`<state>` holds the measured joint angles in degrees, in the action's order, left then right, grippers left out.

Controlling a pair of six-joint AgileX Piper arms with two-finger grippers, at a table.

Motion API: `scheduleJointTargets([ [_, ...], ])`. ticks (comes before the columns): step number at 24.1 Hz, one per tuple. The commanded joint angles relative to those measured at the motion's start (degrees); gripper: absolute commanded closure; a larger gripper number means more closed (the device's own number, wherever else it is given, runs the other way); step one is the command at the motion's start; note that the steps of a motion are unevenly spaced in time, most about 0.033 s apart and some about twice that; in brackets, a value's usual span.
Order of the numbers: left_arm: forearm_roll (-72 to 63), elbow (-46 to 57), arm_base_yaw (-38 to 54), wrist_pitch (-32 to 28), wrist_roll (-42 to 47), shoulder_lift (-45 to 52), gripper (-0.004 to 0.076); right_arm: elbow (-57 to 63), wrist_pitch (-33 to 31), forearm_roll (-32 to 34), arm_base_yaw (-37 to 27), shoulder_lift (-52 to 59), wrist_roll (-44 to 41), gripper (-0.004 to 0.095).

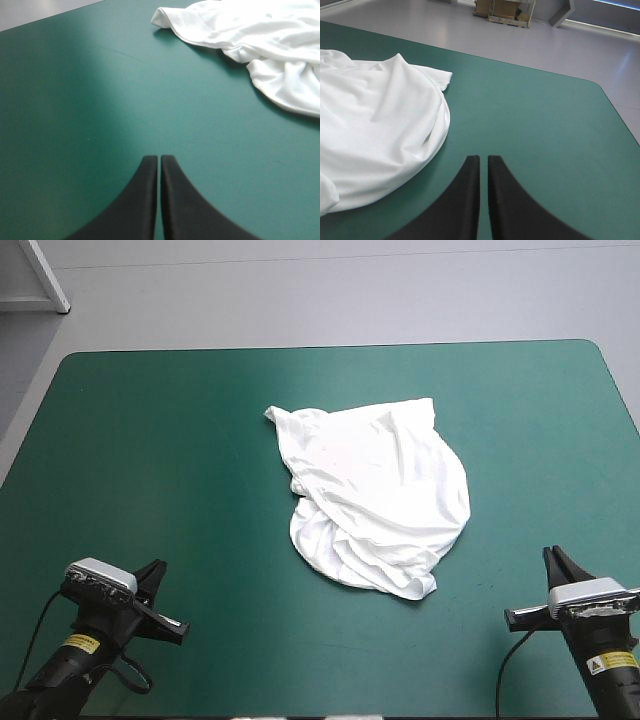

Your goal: Fold the cloth

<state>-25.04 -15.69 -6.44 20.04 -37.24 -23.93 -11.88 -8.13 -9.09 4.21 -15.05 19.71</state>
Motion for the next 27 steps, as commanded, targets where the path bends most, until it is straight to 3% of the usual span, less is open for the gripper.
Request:
scheduleJointTargets([
  [1,-1.02,-2.07,-0.16,-3.59,0.23,-0.44,0.0705,-1.77,4.27,0.36,-0.44,-0.51,0.2,0.0842],
  [10,-1.85,-2.07,-0.16,-2.26,0.69,-0.44,0.0705,-1.77,4.18,0.36,-0.44,-0.51,0.2,0.0842],
  [18,-3.95,-7.92,-0.16,6.46,2.14,-1.9,0.0696,-1.77,4.18,0.36,-0.44,-0.51,0.2,0.0842],
  [22,-5.38,-11.2,-0.16,11.67,3.67,-6.1,0.0609,-1.77,4.18,0.36,-0.44,-0.51,0.2,0.0842],
  [27,-14.18,-14.04,-0.16,16.43,3.05,-12.13,0.0367,-1.77,4.18,0.36,-0.44,-0.51,0.2,0.0841],
])
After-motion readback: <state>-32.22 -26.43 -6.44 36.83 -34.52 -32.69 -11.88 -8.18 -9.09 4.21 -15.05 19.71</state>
